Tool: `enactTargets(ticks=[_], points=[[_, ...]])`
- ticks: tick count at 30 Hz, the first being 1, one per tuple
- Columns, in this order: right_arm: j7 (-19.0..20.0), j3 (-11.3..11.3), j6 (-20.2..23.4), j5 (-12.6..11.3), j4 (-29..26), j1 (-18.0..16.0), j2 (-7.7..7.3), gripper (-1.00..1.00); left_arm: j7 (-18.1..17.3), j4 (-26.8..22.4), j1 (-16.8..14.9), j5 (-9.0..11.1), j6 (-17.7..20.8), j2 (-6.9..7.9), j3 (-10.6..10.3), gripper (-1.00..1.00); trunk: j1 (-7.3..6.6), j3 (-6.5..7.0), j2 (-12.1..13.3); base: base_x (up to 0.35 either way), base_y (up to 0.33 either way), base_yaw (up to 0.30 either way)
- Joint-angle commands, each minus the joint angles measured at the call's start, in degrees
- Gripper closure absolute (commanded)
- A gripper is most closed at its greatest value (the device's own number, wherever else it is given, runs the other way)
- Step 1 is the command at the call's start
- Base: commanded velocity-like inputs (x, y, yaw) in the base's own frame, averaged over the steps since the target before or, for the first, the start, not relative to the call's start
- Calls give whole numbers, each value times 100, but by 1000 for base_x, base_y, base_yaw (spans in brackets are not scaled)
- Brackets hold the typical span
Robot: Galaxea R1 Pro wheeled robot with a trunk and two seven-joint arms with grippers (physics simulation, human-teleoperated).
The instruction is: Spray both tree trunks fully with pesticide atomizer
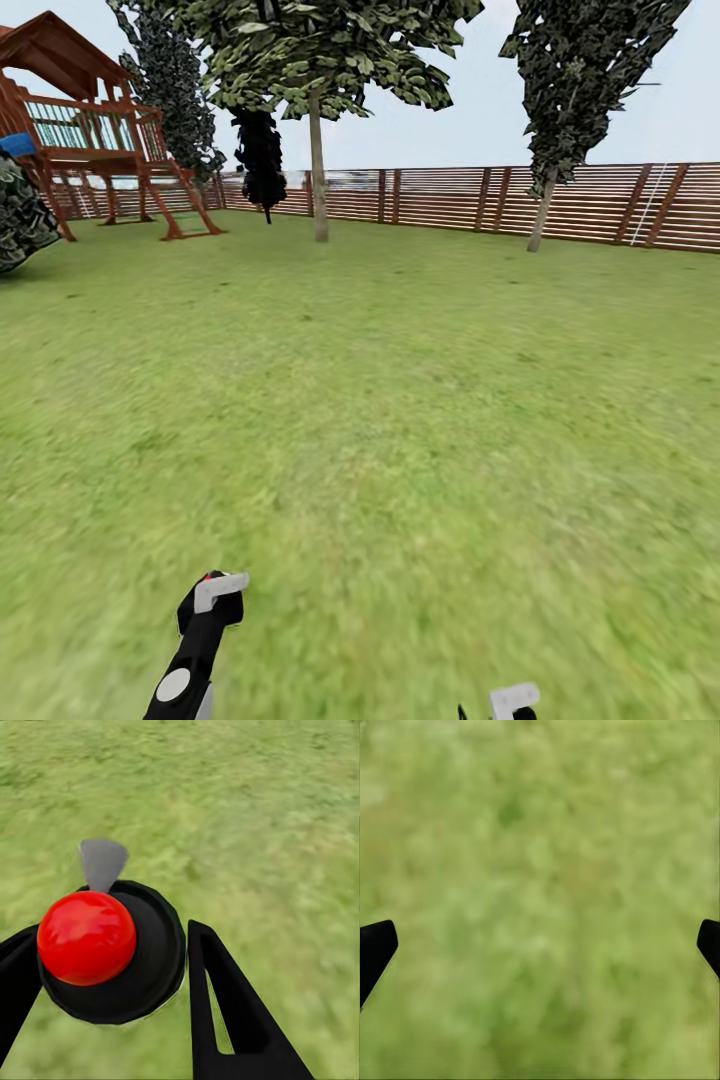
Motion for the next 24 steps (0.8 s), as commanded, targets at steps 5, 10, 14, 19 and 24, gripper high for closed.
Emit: enactTargets(ticks=[5, 10, 14, 19, 24], points=[[0, 0, 0, -1, 0, -2, -1, -100, 0, -1, 0, -2, 0, 1, 0, 100, 0, 0, 0, 338, 0, 0], [0, 0, 0, 0, 0, -1, -2, -100, 0, -1, 0, 3, -1, -4, 0, 100, 0, 0, 0, 338, 0, 0], [-1, 0, 0, -2, 0, 0, 0, -100, 0, -1, 0, 2, -3, -7, 0, 100, 0, 0, 0, 338, 0, 0], [0, 0, 0, -1, 0, 0, 0, -100, 0, -1, 0, -1, -5, -7, 0, 100, 0, 0, 0, 338, 0, 0], [-2, 0, 0, 0, 0, -1, -1, -100, 0, -1, 0, -3, -6, -14, 0, 100, 0, 0, 0, 338, 0, 0]])
